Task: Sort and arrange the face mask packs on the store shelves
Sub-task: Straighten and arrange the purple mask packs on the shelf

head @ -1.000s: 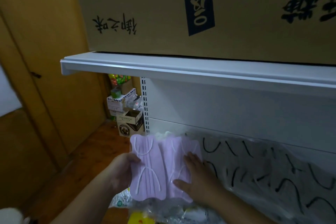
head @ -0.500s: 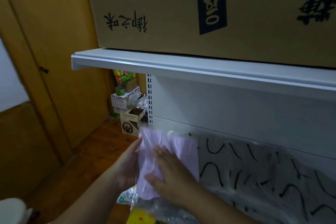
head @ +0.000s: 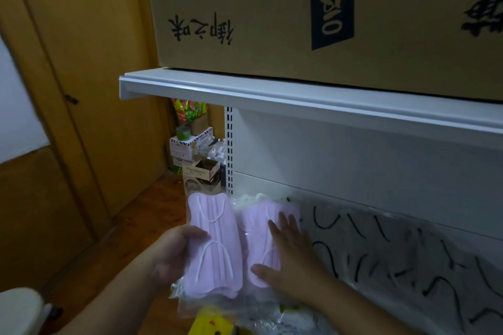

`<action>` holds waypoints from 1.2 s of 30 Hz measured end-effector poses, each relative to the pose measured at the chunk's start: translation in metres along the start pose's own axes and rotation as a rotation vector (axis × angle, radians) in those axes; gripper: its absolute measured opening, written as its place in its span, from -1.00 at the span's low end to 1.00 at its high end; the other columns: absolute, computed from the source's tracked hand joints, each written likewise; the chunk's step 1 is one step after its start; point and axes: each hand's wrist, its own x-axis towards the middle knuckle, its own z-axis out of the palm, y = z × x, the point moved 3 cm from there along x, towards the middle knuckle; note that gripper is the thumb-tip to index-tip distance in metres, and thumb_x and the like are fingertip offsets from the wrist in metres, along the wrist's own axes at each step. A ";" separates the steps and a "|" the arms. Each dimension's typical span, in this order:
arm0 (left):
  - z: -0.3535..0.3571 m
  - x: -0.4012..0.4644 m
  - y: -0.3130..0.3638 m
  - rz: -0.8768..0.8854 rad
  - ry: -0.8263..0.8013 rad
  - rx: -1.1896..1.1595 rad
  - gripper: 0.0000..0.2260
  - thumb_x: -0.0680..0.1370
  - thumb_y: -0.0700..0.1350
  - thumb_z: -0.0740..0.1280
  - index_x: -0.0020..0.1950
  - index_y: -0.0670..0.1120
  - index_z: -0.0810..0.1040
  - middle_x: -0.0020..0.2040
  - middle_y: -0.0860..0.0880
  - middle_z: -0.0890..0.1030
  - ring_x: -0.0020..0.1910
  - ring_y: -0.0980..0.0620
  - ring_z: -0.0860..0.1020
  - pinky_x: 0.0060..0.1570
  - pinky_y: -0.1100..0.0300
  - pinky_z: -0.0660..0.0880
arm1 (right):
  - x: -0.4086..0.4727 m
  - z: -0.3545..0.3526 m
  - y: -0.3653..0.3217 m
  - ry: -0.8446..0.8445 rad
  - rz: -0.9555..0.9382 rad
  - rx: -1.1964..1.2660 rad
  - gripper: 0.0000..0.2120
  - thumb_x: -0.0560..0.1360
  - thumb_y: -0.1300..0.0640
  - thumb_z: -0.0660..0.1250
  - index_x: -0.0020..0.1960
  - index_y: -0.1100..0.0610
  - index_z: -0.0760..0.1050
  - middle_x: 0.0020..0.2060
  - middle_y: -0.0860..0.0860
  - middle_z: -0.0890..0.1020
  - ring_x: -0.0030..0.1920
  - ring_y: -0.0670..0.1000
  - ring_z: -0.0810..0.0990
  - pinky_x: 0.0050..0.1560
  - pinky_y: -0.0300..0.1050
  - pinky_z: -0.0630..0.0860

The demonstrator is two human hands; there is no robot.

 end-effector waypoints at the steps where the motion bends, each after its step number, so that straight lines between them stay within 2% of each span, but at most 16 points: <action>1: -0.001 0.000 -0.002 -0.010 0.003 -0.001 -0.62 0.40 -0.24 0.33 0.22 -0.12 0.46 -0.04 -0.29 0.67 -0.07 -0.31 0.65 -0.18 -0.12 0.60 | -0.001 0.003 0.005 -0.045 0.016 -0.016 -0.08 0.46 -0.40 0.12 0.55 0.00 -0.29 0.48 -0.03 -0.40 0.46 0.02 -0.46 0.47 0.12 -0.32; 4: -0.002 0.001 -0.007 -0.042 0.014 -0.017 -0.63 0.41 -0.18 0.32 0.22 -0.12 0.45 -0.06 -0.29 0.68 -0.09 -0.31 0.66 -0.17 -0.12 0.59 | -0.001 0.012 0.010 -0.104 0.019 -0.041 -0.07 0.46 -0.38 0.14 0.56 0.04 -0.26 0.52 0.01 -0.33 0.51 0.05 -0.36 0.48 0.14 -0.28; 9: -0.004 0.000 -0.008 -0.014 0.002 -0.059 -0.56 0.41 -0.20 0.29 0.30 -0.15 0.45 0.05 -0.33 0.63 0.04 -0.36 0.60 -0.01 -0.21 0.54 | 0.002 0.012 0.008 -0.034 0.026 -0.008 -0.22 0.53 -0.31 0.09 0.57 0.03 -0.14 0.55 0.00 -0.20 0.54 0.03 -0.23 0.50 0.10 -0.20; 11: -0.002 -0.001 -0.008 -0.012 -0.005 -0.058 -0.58 0.43 -0.22 0.26 0.30 -0.15 0.45 0.03 -0.32 0.64 0.04 -0.36 0.60 -0.02 -0.20 0.55 | 0.001 0.007 0.009 0.036 0.035 0.060 -0.32 0.57 -0.25 0.10 0.56 0.03 -0.01 0.56 -0.01 -0.06 0.55 0.02 -0.09 0.51 0.02 -0.09; 12: 0.000 -0.002 -0.008 -0.017 -0.009 -0.052 -0.59 0.44 -0.23 0.25 0.29 -0.16 0.45 0.02 -0.31 0.65 0.04 -0.35 0.60 -0.04 -0.19 0.55 | 0.000 0.002 0.008 0.092 0.042 0.108 -0.38 0.58 -0.21 0.11 0.53 0.04 0.08 0.55 0.00 0.06 0.54 0.03 0.04 0.48 -0.03 0.03; 14: 0.001 -0.002 -0.010 -0.020 0.000 -0.040 -0.61 0.45 -0.25 0.24 0.29 -0.17 0.46 0.00 -0.30 0.66 0.04 -0.34 0.61 -0.04 -0.18 0.55 | -0.002 -0.010 0.005 0.220 0.052 0.215 -0.52 0.60 -0.15 0.13 0.44 0.04 0.26 0.44 0.02 0.33 0.39 0.05 0.34 0.27 -0.14 0.30; 15: 0.002 -0.002 -0.010 -0.016 0.009 -0.035 -0.61 0.45 -0.26 0.23 0.29 -0.17 0.45 -0.02 -0.30 0.67 0.02 -0.33 0.62 -0.05 -0.17 0.56 | -0.004 -0.016 0.001 0.273 0.046 0.256 -0.58 0.60 -0.12 0.13 0.40 0.03 0.31 0.37 0.01 0.42 0.29 0.02 0.43 0.14 -0.17 0.35; 18: 0.004 -0.001 -0.011 -0.018 0.045 -0.020 -0.57 0.43 -0.26 0.25 0.31 -0.17 0.42 -0.05 -0.29 0.67 -0.02 -0.32 0.63 -0.13 -0.16 0.57 | -0.009 -0.026 -0.012 0.399 -0.002 0.307 -0.65 0.61 -0.08 0.12 0.34 0.04 0.36 0.26 -0.02 0.51 0.17 -0.03 0.51 0.01 -0.21 0.38; 20: 0.008 -0.003 -0.011 -0.023 0.049 -0.003 -0.55 0.42 -0.26 0.26 0.32 -0.17 0.40 -0.06 -0.28 0.68 -0.04 -0.31 0.64 -0.14 -0.15 0.57 | -0.012 -0.030 -0.023 0.456 -0.075 0.358 -0.63 0.61 -0.08 0.14 0.37 0.02 0.34 0.32 -0.06 0.47 0.24 -0.08 0.46 0.08 -0.27 0.35; 21: 0.010 -0.004 -0.012 -0.024 0.044 -0.009 -0.53 0.41 -0.25 0.26 0.33 -0.17 0.40 -0.04 -0.28 0.68 -0.05 -0.30 0.65 -0.13 -0.15 0.57 | -0.012 -0.031 -0.032 0.433 -0.125 0.374 -0.58 0.61 -0.09 0.14 0.42 0.01 0.29 0.40 -0.08 0.39 0.34 -0.10 0.37 0.21 -0.30 0.29; 23: 0.015 -0.006 -0.012 -0.017 0.003 -0.066 -0.54 0.44 -0.17 0.25 0.35 -0.18 0.41 0.06 -0.30 0.65 0.00 -0.29 0.64 -0.07 -0.14 0.56 | -0.008 -0.024 -0.055 0.267 -0.225 0.301 -0.46 0.61 -0.13 0.12 0.53 0.00 0.12 0.53 -0.09 0.15 0.51 -0.11 0.09 0.43 -0.25 0.01; 25: 0.019 -0.008 -0.012 -0.016 -0.072 -0.168 -0.56 0.53 0.02 0.20 0.32 -0.19 0.49 0.16 -0.32 0.60 0.08 -0.30 0.62 -0.02 -0.12 0.56 | -0.006 -0.010 -0.077 0.081 -0.293 0.167 -0.36 0.60 -0.17 0.09 0.57 0.01 -0.05 0.56 -0.09 -0.06 0.53 -0.11 -0.15 0.45 -0.18 -0.23; 27: 0.021 -0.008 -0.012 -0.005 -0.109 -0.219 -0.51 0.56 0.17 0.15 0.27 -0.15 0.55 0.22 -0.30 0.57 0.17 -0.29 0.58 0.07 -0.12 0.54 | -0.006 -0.001 -0.089 -0.013 -0.322 0.125 -0.31 0.58 -0.21 0.08 0.57 0.00 -0.15 0.55 -0.11 -0.17 0.52 -0.11 -0.26 0.43 -0.15 -0.33; 29: 0.022 -0.009 -0.013 0.001 -0.126 -0.157 -0.54 0.53 0.12 0.22 0.27 -0.16 0.55 0.20 -0.26 0.60 0.17 -0.24 0.59 0.04 -0.05 0.54 | -0.006 0.003 -0.092 -0.024 -0.330 0.121 -0.28 0.58 -0.22 0.09 0.57 0.01 -0.17 0.55 -0.11 -0.18 0.52 -0.11 -0.28 0.47 -0.11 -0.32; 32: 0.019 -0.008 -0.016 -0.002 -0.105 -0.078 -0.56 0.45 -0.07 0.30 0.28 -0.25 0.51 0.15 -0.24 0.63 0.10 -0.18 0.63 -0.17 0.09 0.61 | -0.004 0.004 -0.091 -0.035 -0.332 0.096 -0.27 0.58 -0.20 0.12 0.57 0.06 -0.14 0.56 -0.08 -0.16 0.52 -0.09 -0.27 0.52 -0.06 -0.26; 36: 0.010 0.000 -0.018 -0.024 -0.052 -0.082 -0.57 0.45 -0.14 0.28 0.31 -0.22 0.46 0.12 -0.27 0.63 0.06 -0.24 0.64 -0.21 0.00 0.62 | -0.003 0.004 -0.087 -0.010 -0.323 0.172 -0.23 0.55 -0.26 0.12 0.56 0.01 -0.19 0.55 -0.13 -0.19 0.48 -0.17 -0.32 0.46 -0.15 -0.28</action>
